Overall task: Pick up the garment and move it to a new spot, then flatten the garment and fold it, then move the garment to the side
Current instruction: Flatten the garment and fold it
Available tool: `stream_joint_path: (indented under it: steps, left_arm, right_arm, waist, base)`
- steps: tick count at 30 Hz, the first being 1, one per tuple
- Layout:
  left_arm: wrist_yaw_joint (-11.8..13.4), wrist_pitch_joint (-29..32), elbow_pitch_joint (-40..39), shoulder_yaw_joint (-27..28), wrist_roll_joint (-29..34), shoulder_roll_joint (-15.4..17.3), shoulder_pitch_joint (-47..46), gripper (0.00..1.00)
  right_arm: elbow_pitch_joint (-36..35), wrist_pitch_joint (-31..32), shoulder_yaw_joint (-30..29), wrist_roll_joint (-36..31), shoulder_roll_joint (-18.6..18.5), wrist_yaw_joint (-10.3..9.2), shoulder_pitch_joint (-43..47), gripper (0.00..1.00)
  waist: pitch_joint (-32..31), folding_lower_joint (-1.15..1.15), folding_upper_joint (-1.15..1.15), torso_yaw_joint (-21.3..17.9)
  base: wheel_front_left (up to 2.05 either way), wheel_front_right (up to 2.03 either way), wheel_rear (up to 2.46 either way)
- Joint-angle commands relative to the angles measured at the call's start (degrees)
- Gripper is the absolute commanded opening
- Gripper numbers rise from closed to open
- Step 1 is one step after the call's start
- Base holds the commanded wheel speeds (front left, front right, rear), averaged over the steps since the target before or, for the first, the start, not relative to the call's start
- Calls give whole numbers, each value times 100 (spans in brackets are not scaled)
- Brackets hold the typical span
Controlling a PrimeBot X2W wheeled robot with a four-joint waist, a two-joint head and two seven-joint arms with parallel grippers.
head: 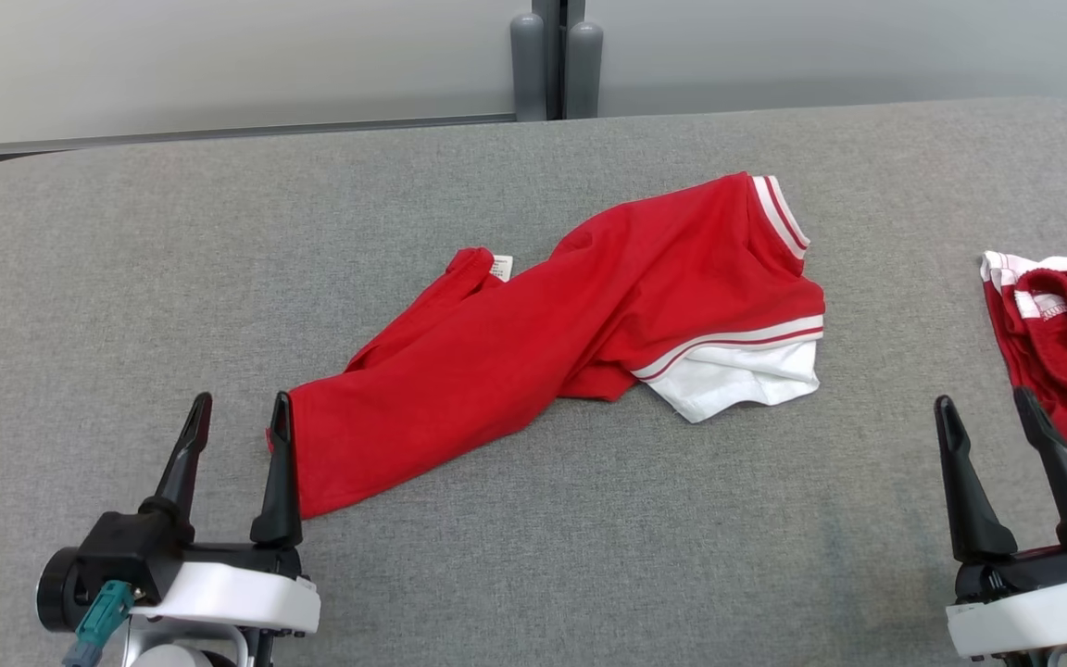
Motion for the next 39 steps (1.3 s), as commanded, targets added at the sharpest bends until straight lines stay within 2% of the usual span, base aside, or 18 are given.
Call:
stream_joint_path:
  steps: [1, 7, 11, 16, 22, 23, 24, 31, 39]
  left_arm:
    - [4, -21, 17, 14, -14, 17, 57, 100]
    - [-6, 13, 74, -25, -59, -5, 62, 100]
    - [-106, 230, 345, -115, -194, -33, 145, 100]
    - [-261, 548, 1130, -183, -454, -78, 85, 100]
    - [-431, 515, 1932, -187, -672, -105, -306, 100]
    - [-458, 493, 2014, -193, -683, -96, -361, 59]
    - [-478, 464, 2090, -202, -691, -96, -425, 0]
    - [-546, 331, 2323, -288, -700, -119, -695, 0]
    - [-600, 192, 2396, -461, -678, -182, -1097, 0]
  right_arm:
    - [-64, 34, -45, -17, -23, -1, 31, 100]
    - [-128, 100, -62, -22, -7, -1, 72, 100]
    - [-149, 111, -51, -5, 2, -1, 59, 100]
    - [-120, 121, 4, 49, 17, 0, -2, 100]
    - [-32, 86, 18, 90, 32, -1, -75, 100]
    - [-11, 89, 8, 100, 25, 0, -81, 100]
    - [39, 109, -9, 105, 13, 0, -86, 100]
    - [625, 93, 55, 171, -178, 0, -271, 100]
    - [1774, 12, 604, 432, -323, 0, -1131, 100]
  waist:
    - [-15, 0, 0, 8]
    - [-19, 0, 0, 44]
    - [-11, 0, 0, 57]
    - [62, 0, 0, 27]
    - [187, 0, 0, -17]
    - [207, 0, 0, -29]
    - [231, 0, 0, -35]
    - [463, 0, 0, 73]
    - [918, 0, 0, 409]
  base:
    - [0, 0, 0]
    - [0, 0, 0]
    - [0, 0, 0]
    - [0, 0, 0]
    - [0, 0, 0]
    - [0, 0, 0]
    - [0, 0, 0]
    - [0, 0, 0]
    - [0, 0, 0]
